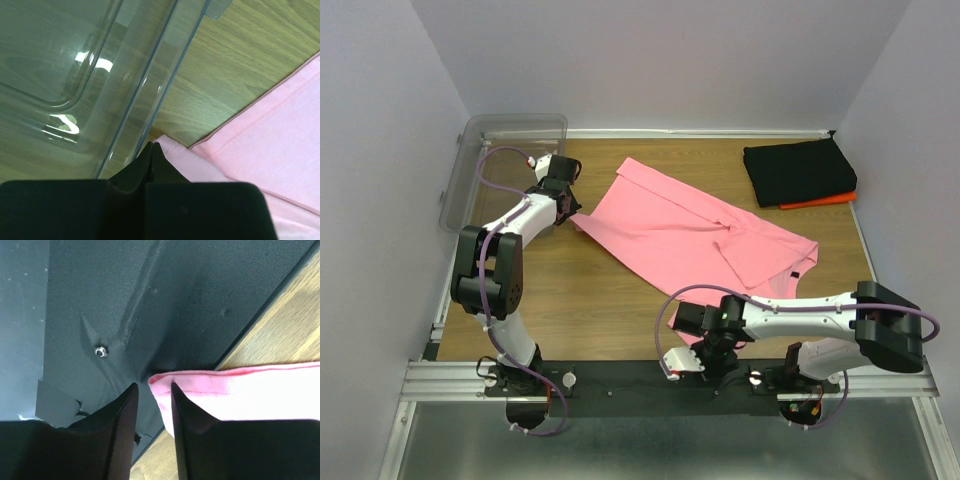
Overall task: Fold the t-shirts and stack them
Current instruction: Fold the tshirt
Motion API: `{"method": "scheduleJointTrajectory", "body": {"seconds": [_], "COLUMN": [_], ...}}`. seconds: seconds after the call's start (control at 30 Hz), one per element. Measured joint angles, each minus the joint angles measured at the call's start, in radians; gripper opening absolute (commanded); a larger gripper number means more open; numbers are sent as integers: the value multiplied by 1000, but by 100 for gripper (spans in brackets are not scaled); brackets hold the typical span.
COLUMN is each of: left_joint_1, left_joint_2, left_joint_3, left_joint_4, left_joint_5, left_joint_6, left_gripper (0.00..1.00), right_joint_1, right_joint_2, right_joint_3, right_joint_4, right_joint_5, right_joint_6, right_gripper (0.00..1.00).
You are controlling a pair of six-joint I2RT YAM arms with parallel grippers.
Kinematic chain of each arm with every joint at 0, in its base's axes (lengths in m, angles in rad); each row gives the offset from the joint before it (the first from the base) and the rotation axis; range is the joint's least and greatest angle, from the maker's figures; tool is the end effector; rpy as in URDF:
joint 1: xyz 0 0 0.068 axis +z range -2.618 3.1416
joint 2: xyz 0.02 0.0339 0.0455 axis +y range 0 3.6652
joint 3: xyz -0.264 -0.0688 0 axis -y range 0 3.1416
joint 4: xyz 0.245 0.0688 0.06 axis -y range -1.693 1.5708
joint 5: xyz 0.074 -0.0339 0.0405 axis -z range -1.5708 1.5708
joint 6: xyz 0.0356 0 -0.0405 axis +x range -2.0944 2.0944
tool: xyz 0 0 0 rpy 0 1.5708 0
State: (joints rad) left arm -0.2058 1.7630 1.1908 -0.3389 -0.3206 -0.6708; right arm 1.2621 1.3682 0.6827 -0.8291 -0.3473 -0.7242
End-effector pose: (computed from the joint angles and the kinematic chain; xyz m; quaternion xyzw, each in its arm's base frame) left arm 0.3693 -0.0656 0.2052 -0.2655 0.8969 0.0010 0.3536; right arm 0.0494 0.1948 0.1561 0.8275 -0.5336 -0.1739 0.0192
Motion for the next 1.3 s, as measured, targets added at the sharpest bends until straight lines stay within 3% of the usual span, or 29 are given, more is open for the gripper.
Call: {"method": "scheduleJointTrajectory", "body": {"seconds": [0.2, 0.33, 0.47, 0.7, 1.1, 1.3], "left_joint_1": [2, 3, 3, 3, 3, 3], "left_joint_2": [0, 0, 0, -16, -96, -131], "left_joint_3": [0, -5, -13, -79, -171, -180], "left_joint_4": [0, 0, 2, 19, 20, 14], "left_joint_5": [10, 19, 35, 77, 128, 134], "left_joint_6": [3, 9, 16, 35, 62, 79], "left_gripper": [0, 0, 0, 0, 0, 0], "right_joint_1": [0, 0, 0, -14, -190, -294], "right_joint_2": [16, 16, -21, -245, -374, -533], "right_joint_3": [0, -1, 0, 114, 303, 436], "right_joint_4": [24, 34, 34, 8, -185, -288], "right_joint_5": [17, 26, 26, -21, -105, -111], "right_joint_6": [21, 29, 37, 46, -3, -40], "right_gripper": [22, 0, 1, 1, 1, 1]}}
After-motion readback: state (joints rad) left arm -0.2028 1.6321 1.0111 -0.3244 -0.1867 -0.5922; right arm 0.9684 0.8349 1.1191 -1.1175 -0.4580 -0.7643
